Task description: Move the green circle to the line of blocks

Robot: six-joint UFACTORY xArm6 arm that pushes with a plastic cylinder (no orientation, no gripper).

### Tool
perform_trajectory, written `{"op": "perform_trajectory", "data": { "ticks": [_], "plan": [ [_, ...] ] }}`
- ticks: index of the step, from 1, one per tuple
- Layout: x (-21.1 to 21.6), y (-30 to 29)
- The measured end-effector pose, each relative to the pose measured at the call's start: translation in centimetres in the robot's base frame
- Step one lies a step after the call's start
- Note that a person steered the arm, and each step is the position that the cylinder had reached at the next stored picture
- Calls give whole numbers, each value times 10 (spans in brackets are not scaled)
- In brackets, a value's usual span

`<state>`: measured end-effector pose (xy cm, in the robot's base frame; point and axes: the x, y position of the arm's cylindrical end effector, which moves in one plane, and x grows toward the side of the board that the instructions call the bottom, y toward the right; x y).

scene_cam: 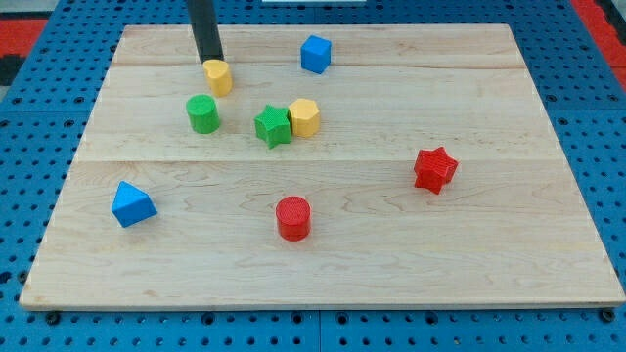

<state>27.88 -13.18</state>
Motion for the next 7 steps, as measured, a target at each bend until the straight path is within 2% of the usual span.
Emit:
{"op": "perform_trajectory", "data": {
  "ticks": [3, 4, 7],
  "plan": [
    [65, 37],
    [69, 46],
    [58, -62]
  ]
}}
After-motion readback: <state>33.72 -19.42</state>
